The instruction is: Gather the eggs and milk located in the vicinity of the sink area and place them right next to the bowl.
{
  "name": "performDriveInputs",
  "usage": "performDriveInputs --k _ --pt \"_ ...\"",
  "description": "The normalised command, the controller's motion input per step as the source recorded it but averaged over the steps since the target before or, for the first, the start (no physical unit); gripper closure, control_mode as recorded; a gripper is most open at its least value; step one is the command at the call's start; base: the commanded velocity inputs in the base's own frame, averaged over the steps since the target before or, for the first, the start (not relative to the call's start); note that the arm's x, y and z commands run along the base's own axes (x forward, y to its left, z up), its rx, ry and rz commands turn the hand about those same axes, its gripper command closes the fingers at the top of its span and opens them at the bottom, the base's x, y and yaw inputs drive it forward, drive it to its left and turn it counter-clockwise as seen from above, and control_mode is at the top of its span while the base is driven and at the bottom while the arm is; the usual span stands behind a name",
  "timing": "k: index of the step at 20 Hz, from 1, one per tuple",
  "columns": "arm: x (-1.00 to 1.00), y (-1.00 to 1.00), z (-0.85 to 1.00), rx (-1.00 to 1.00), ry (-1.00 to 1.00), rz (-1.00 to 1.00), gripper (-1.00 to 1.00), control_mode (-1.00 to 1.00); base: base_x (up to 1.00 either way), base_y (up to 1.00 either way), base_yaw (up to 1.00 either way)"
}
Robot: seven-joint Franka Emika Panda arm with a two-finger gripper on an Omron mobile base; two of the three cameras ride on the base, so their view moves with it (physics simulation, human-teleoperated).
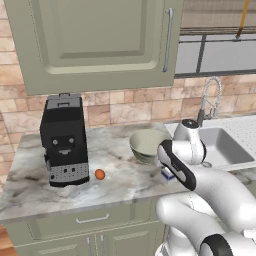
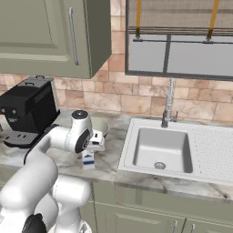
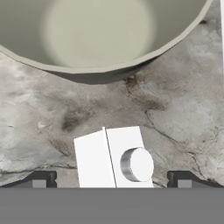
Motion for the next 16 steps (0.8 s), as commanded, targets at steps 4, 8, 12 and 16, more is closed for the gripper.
performDriveInputs --k 4,8,12,16 --pt "0.01 0.00 -0.14 0.00 0.00 0.00 -1.00 -1.00 0.00 0.00 0.00" --pt "0.01 0.00 -0.14 0.00 0.00 0.00 -1.00 -1.00 0.00 0.00 0.00" --pt "0.00 0.00 -0.15 0.00 0.00 0.00 -1.00 -1.00 0.00 0.00 0.00" --pt "0.00 0.00 -0.16 0.00 0.00 0.00 1.00 -1.00 0.00 0.00 0.00"
